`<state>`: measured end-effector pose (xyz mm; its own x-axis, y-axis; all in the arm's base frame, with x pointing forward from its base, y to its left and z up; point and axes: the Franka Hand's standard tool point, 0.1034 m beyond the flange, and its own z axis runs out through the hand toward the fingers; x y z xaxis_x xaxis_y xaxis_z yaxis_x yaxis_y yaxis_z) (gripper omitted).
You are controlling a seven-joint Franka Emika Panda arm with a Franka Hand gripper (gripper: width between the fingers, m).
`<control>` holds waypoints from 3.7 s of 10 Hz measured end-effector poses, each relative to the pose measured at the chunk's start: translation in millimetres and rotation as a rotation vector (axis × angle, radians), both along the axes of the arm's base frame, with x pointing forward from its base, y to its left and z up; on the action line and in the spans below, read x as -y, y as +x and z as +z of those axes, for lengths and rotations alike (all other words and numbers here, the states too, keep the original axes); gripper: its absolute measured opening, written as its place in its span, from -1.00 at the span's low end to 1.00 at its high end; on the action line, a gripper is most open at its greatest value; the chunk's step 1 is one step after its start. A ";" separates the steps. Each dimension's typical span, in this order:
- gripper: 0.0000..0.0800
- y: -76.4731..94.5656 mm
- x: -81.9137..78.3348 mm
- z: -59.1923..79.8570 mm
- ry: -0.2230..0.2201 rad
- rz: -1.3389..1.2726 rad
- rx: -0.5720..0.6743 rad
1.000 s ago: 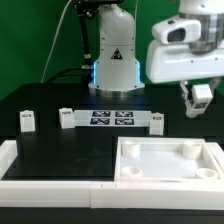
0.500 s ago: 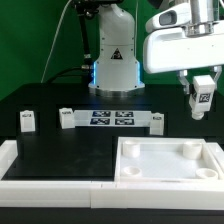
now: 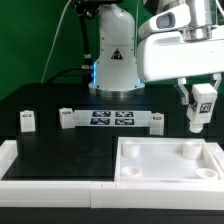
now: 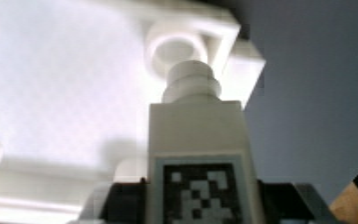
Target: Assemble one leg
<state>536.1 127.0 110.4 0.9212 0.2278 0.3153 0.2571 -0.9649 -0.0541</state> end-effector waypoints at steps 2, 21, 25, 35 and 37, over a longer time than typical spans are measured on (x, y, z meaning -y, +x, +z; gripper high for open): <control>-0.27 29.7 4.3 9.7 0.005 -0.005 -0.022; -0.27 79.4 15.5 -14.6 -0.005 0.051 0.188; -0.27 80.6 4.9 -18.1 0.001 0.060 0.191; -0.27 84.2 13.4 -36.0 -0.004 0.060 0.215; -0.27 85.2 14.9 -38.4 -0.005 0.059 0.225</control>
Offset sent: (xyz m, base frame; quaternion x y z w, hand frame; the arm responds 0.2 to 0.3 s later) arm 0.0000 0.0000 0.0000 0.0000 0.0899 0.0000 0.9960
